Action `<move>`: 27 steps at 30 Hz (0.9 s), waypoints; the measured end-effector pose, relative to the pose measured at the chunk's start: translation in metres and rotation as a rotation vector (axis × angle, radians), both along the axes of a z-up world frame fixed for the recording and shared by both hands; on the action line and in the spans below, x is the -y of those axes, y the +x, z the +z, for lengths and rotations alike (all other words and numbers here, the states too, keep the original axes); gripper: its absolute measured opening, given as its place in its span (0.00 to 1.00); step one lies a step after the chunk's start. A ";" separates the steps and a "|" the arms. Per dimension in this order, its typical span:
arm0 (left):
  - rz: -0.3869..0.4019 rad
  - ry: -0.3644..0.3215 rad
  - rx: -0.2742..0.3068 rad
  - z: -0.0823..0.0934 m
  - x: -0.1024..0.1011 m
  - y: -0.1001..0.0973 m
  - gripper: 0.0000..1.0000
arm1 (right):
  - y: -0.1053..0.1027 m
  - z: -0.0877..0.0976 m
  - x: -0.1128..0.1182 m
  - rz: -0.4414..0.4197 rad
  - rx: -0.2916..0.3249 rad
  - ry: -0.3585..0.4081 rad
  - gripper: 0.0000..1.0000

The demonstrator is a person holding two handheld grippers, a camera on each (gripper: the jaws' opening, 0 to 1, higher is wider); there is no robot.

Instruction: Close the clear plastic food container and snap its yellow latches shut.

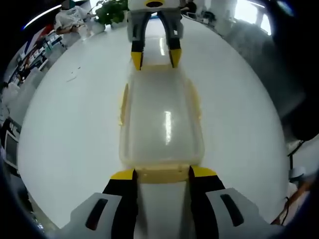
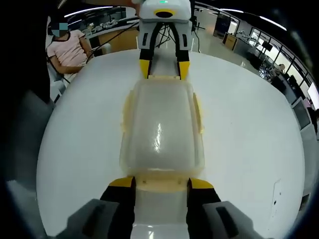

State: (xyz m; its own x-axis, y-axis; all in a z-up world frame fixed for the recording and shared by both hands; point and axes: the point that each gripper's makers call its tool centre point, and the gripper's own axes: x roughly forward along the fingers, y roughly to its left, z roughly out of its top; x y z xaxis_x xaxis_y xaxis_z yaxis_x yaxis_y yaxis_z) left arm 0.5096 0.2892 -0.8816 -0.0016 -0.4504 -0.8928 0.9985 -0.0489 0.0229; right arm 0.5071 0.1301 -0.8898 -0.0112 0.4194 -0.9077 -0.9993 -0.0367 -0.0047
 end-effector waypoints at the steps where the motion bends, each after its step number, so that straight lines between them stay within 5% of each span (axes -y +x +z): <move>1: -0.002 0.006 0.000 0.000 0.000 0.000 0.38 | 0.000 0.000 0.000 0.000 -0.001 -0.002 0.38; 27: 0.075 0.018 -0.015 0.003 0.000 0.003 0.35 | 0.002 0.009 0.002 0.028 0.022 -0.048 0.35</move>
